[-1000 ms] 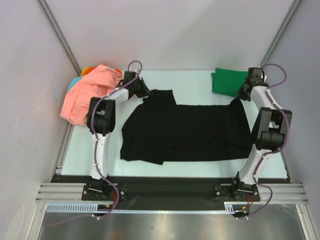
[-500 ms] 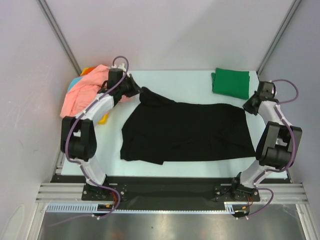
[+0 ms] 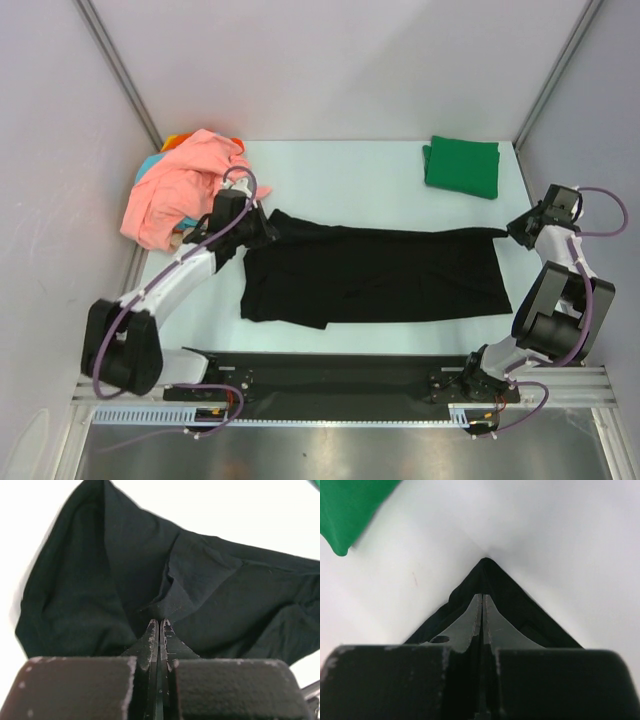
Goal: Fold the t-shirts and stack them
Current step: Fold the tshirt
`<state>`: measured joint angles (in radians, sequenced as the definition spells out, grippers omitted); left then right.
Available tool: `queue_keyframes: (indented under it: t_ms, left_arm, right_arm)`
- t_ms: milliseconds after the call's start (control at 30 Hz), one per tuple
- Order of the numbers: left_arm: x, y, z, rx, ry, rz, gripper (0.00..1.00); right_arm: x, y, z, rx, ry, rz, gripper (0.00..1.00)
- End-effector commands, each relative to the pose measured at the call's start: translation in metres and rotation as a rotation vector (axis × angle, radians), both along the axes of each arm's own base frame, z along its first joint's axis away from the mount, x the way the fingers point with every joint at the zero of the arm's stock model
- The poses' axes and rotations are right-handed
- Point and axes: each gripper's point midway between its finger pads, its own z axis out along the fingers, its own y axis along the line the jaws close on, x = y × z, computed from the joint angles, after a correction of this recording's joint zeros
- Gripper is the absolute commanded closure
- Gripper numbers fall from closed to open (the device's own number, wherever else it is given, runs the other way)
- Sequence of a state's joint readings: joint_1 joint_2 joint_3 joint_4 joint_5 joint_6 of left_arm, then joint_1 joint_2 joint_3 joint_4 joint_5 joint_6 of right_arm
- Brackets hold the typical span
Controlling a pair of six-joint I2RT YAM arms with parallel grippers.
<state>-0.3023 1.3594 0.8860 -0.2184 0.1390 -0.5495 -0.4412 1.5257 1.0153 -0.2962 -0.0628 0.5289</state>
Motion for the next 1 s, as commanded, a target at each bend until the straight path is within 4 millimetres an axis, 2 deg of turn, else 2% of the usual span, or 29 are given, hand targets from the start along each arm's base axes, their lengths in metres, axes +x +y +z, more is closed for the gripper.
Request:
queue_keyframes:
  t_ms: [0, 200, 333, 367, 400, 467, 500, 567, 600, 633, 667, 700, 733, 767, 800, 900, 967]
  left_arm:
    - [-0.016, 0.007, 0.028, 0.012, -0.083, 0.037, 1.00]
    - [-0.053, 0.010, 0.024, 0.052, -0.051, 0.032, 1.00]
    - [-0.077, 0.013, 0.007, 0.056, 0.003, 0.018, 1.00]
    - [-0.080, 0.012, 0.009, 0.047, -0.007, 0.018, 1.00]
    - [-0.089, 0.013, 0.000, 0.053, 0.018, 0.010, 1.00]
    - [-0.098, 0.013, 0.000, 0.041, 0.012, 0.010, 1.00]
    - [-0.105, 0.016, -0.011, 0.051, 0.038, 0.012, 1.00]
    - [-0.115, 0.015, -0.017, 0.027, 0.059, 0.011, 1.00]
    - [-0.123, 0.016, -0.027, 0.026, 0.087, 0.009, 0.91]
    - [-0.128, 0.016, -0.032, 0.020, 0.100, 0.004, 0.78]
    - [-0.133, 0.015, -0.033, 0.008, 0.105, 0.003, 0.68]
    - [-0.139, 0.017, -0.040, 0.018, 0.121, 0.010, 0.50]
    - [-0.140, 0.016, -0.039, 0.015, 0.116, 0.011, 0.44]
    - [-0.142, 0.013, -0.037, 0.004, 0.112, 0.011, 0.39]
    - [-0.142, 0.012, -0.034, -0.008, 0.099, 0.016, 0.28]
    - [-0.134, 0.016, -0.033, 0.003, 0.072, 0.053, 0.24]
    - [-0.129, 0.016, -0.036, 0.012, 0.071, 0.063, 0.23]
  right_arm:
    - [0.007, 0.000, 0.013, 0.008, -0.070, 0.001, 1.00]
    - [0.003, 0.001, 0.006, 0.007, -0.056, -0.002, 1.00]
    - [0.000, -0.001, 0.004, 0.005, -0.051, -0.014, 1.00]
    - [-0.001, -0.001, 0.003, 0.001, -0.048, -0.019, 1.00]
    - [-0.002, -0.002, 0.002, -0.001, -0.045, -0.021, 1.00]
    - [-0.002, -0.002, -0.001, 0.001, -0.041, -0.026, 1.00]
    - [-0.002, -0.002, -0.002, 0.002, -0.038, -0.026, 1.00]
    - [-0.005, -0.004, -0.006, 0.006, -0.020, -0.041, 1.00]
    - [-0.005, -0.005, -0.007, 0.006, -0.016, -0.047, 1.00]
    - [-0.004, -0.004, -0.006, 0.017, -0.019, -0.038, 0.93]
    - [-0.005, -0.004, -0.009, 0.025, -0.013, -0.039, 0.73]
    - [-0.005, -0.003, -0.008, 0.025, -0.015, -0.036, 0.47]
    - [-0.005, -0.003, -0.006, 0.021, -0.018, -0.034, 0.17]
    - [-0.006, -0.002, -0.005, 0.015, -0.017, -0.034, 0.11]
    - [-0.006, -0.001, 0.002, 0.000, -0.030, -0.032, 0.06]
    - [-0.003, 0.010, 0.017, -0.056, -0.048, 0.003, 0.04]
    - [0.008, 0.037, 0.027, -0.082, -0.066, 0.086, 0.05]
